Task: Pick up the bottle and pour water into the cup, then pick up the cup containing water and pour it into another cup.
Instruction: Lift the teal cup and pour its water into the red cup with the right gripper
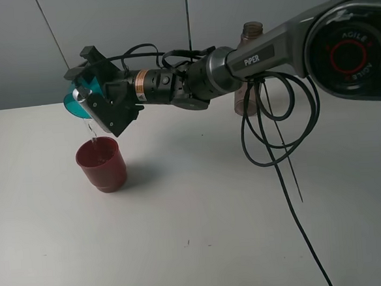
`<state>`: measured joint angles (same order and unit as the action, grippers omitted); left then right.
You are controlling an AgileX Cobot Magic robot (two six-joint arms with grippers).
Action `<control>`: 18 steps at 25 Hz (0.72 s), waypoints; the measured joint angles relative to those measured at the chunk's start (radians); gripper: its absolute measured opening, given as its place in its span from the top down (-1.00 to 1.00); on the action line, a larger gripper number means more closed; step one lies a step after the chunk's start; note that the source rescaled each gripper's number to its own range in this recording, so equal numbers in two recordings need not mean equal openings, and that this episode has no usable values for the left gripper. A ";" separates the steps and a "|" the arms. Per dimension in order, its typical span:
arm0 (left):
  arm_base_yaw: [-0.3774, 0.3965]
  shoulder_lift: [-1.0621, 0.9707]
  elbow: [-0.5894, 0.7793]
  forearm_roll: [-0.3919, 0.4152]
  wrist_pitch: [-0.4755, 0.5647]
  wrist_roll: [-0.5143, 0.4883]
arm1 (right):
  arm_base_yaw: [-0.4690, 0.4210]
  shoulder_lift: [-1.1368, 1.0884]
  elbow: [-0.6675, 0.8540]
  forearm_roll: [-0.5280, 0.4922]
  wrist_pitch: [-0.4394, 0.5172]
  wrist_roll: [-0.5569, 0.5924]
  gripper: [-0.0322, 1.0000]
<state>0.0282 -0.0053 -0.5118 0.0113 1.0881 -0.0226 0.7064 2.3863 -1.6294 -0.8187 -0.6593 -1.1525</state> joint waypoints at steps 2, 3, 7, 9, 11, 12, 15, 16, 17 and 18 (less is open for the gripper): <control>0.000 0.000 0.000 0.000 0.000 0.004 | 0.000 0.000 0.000 0.002 -0.002 -0.029 0.80; 0.000 0.000 0.000 0.000 0.000 0.004 | 0.000 0.000 0.000 0.004 -0.005 -0.043 0.80; 0.000 0.000 0.000 0.000 0.000 0.006 | 0.000 0.000 -0.002 0.008 -0.013 -0.090 0.80; 0.000 0.000 0.000 0.000 0.000 0.006 | 0.000 0.000 -0.002 0.006 -0.022 -0.096 0.80; 0.000 0.000 0.000 0.000 0.000 0.006 | 0.000 0.000 -0.002 -0.002 -0.032 -0.100 0.80; 0.000 0.000 0.000 0.000 0.000 0.006 | 0.000 0.000 -0.002 -0.006 -0.033 -0.100 0.80; 0.000 0.000 0.000 0.000 0.000 0.006 | 0.000 0.000 -0.002 -0.010 -0.035 -0.100 0.80; 0.000 0.000 0.000 0.000 0.000 0.004 | 0.000 0.000 -0.002 -0.010 -0.037 -0.100 0.80; 0.000 0.000 0.000 0.000 0.000 0.004 | 0.000 0.000 -0.002 -0.011 -0.036 -0.100 0.80; 0.000 0.000 0.000 0.000 0.000 0.004 | 0.000 0.000 -0.002 -0.015 -0.036 -0.100 0.80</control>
<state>0.0282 -0.0053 -0.5118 0.0113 1.0881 -0.0189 0.7064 2.3863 -1.6309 -0.8337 -0.6957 -1.2524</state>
